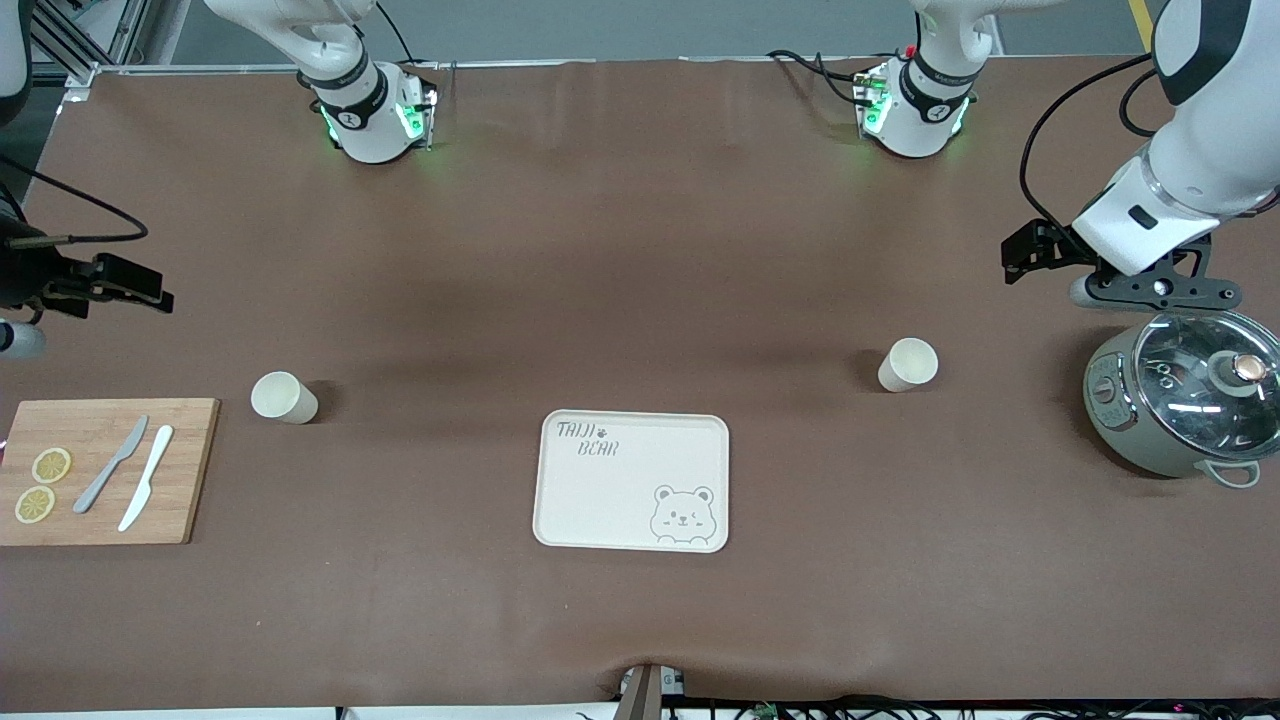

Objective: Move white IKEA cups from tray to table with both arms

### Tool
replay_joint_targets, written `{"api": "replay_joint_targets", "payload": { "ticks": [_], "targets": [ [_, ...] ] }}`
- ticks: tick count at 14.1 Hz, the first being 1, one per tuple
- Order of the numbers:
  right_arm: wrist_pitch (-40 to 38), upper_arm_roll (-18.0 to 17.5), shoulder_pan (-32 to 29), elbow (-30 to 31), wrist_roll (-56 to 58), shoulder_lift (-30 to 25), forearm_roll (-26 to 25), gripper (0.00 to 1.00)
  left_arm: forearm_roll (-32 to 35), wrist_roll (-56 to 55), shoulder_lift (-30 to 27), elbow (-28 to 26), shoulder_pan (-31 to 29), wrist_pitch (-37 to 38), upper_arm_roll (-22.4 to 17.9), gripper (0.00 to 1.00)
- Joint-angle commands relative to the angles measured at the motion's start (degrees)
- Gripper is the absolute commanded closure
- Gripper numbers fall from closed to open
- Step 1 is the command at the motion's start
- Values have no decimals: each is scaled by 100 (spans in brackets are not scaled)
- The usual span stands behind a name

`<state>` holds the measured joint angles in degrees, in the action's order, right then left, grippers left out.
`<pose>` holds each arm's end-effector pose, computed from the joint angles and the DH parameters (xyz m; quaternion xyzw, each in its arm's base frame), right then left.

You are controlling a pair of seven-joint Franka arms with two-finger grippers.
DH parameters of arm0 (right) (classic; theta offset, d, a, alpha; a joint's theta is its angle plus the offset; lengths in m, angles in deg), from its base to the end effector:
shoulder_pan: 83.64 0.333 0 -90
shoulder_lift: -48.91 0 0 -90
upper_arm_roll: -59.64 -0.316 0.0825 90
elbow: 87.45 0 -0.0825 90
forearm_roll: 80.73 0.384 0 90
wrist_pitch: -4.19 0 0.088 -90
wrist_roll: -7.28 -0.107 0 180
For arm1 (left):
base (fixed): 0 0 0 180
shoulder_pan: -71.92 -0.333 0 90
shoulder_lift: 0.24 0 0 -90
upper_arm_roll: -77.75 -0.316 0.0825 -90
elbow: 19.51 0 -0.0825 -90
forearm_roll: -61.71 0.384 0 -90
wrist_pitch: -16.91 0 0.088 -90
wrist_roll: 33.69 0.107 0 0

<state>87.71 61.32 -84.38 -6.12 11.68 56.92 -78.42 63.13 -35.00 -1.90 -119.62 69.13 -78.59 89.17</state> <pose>0.5852 -0.0188 0.6061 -0.9984 -0.0185 0.0496 0.0211 0.5417 -0.0811 0.5648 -0.9974 0.0652 0.0246 0.0174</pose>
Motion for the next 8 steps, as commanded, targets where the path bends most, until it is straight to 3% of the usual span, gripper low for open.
{"api": "replay_joint_targets", "payload": {
  "ticks": [1,5,8],
  "targets": [
    [165,7,-23,567,-9,-519,68,0,148,52,25,141,76,154,-8,0],
    [463,7,-14,1050,43,-1011,68,0,122,70,25,149,76,154,1,0],
    [402,-10,3,1034,105,-1073,-28,0,113,88,34,150,68,154,1,0]
  ]
}}
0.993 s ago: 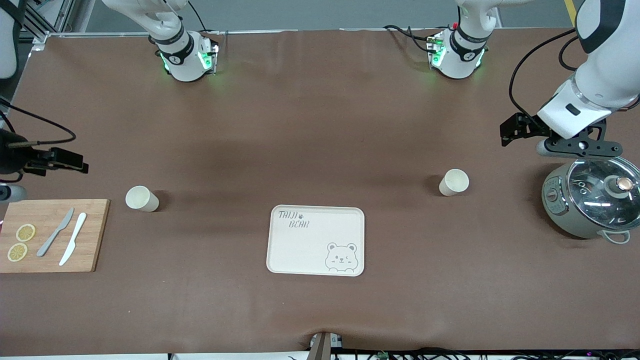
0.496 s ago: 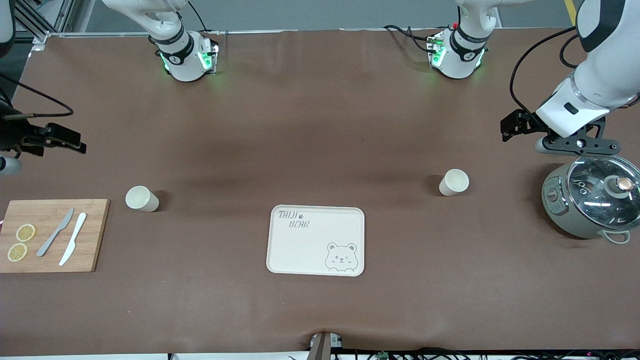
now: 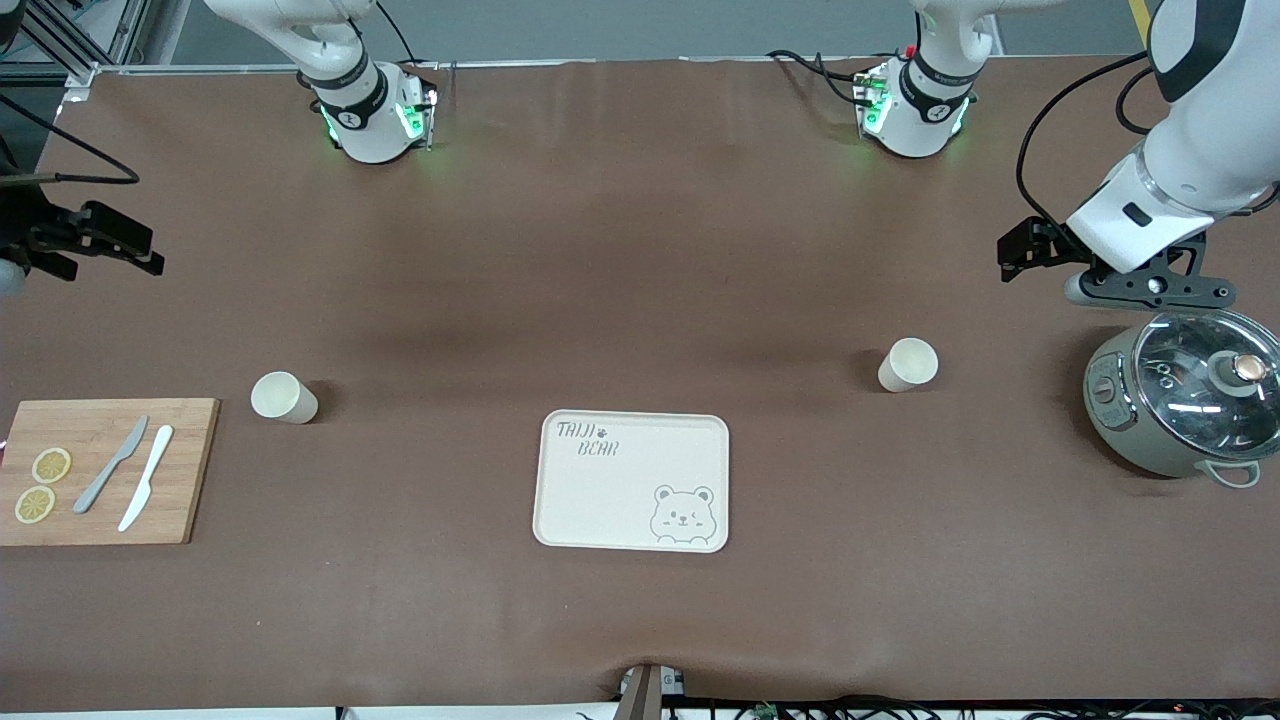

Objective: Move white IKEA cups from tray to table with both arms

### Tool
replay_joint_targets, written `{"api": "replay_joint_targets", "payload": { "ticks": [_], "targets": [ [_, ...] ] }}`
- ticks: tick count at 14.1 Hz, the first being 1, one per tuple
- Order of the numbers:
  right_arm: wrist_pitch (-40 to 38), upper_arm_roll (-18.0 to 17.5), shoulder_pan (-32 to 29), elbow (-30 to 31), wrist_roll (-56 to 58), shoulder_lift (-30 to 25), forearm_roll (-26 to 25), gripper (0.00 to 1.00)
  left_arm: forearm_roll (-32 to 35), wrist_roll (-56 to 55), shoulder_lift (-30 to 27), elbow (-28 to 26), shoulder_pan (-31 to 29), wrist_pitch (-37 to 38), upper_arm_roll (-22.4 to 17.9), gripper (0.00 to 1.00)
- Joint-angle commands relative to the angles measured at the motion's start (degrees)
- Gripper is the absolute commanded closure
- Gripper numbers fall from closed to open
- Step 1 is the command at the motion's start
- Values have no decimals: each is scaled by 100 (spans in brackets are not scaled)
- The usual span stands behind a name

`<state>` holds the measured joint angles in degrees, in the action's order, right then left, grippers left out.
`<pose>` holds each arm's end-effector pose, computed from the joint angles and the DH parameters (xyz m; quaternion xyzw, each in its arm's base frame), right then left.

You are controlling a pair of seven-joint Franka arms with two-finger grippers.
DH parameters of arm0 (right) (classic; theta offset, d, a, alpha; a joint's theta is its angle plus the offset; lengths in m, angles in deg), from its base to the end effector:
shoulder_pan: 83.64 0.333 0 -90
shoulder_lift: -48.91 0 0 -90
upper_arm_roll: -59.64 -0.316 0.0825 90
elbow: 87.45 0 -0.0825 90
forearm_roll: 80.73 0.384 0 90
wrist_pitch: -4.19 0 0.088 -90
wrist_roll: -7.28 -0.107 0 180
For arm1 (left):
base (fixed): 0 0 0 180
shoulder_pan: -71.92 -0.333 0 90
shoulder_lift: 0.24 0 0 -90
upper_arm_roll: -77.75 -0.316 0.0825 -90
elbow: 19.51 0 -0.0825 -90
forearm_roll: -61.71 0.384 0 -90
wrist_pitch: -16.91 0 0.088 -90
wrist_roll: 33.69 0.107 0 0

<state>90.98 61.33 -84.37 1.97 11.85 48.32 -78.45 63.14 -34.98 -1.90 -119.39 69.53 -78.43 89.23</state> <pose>0.5453 -0.0187 0.6302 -0.9995 -0.0195 0.0165 0.0211 0.5411 -0.0854 0.5664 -0.9972 0.0693 0.0239 0.0175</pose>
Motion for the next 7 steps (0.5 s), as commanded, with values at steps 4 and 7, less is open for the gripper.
{"api": "replay_joint_targets", "payload": {
  "ticks": [4,7],
  "targets": [
    [93,-12,100,199,79,-213,-299,0,113,68,25,127,37,139,-6,0],
    [75,-38,74,199,88,-195,-290,0,113,41,25,127,46,139,-6,0]
  ]
}}
